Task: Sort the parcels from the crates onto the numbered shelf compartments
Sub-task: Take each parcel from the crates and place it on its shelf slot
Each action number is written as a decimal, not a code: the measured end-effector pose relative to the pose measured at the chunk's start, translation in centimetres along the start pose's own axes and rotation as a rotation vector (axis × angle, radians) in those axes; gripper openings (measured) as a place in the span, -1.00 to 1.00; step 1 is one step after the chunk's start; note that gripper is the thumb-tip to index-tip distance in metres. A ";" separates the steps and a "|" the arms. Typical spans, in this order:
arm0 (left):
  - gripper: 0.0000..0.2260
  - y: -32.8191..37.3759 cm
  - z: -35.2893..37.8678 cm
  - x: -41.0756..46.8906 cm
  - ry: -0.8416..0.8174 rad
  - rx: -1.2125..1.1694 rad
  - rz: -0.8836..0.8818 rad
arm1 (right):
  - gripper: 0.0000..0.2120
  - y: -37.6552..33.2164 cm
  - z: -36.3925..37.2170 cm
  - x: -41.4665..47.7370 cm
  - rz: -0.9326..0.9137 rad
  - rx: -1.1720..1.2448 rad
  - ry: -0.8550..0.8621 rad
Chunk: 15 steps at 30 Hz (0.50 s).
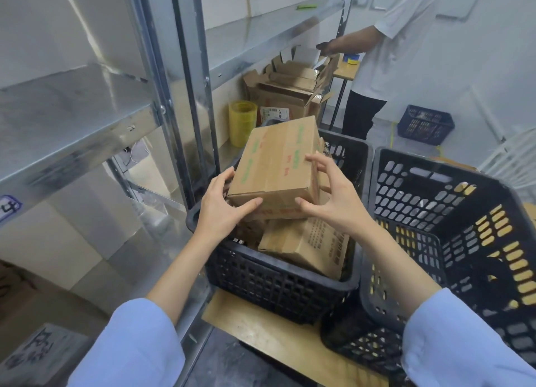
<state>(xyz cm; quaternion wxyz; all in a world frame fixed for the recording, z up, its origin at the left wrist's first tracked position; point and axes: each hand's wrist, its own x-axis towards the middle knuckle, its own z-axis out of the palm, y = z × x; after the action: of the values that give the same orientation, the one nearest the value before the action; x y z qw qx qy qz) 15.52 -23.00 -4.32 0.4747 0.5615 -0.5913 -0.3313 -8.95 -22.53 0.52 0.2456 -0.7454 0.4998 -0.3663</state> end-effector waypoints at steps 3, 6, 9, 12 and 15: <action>-0.29 1.4 0.4 -0.6 0.004 -0.044 0.006 | -0.28 0.1 -1.0 -0.7 0.012 0.070 -0.034; -0.33 2.7 0.6 -1.5 0.032 -0.033 0.016 | -0.32 -0.1 -1.7 -1.5 0.064 0.188 -0.046; -0.30 4.1 1.0 -2.7 0.060 -0.019 0.019 | -0.46 0.2 -2.4 -2.1 0.092 0.292 -0.020; -0.25 5.5 1.6 -4.3 0.080 0.029 0.038 | -0.50 0.5 -2.9 -2.6 0.067 0.325 -0.030; -0.21 6.8 2.5 -6.4 0.108 0.062 0.022 | -0.34 0.5 -4.0 -3.4 0.029 0.330 -0.065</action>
<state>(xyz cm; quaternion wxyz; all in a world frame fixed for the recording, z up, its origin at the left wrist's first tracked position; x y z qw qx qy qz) 10.27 -16.07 -0.06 0.4920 0.5864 -0.5809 -0.2768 -13.16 -19.55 1.59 0.3860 -0.6993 0.4352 -0.4155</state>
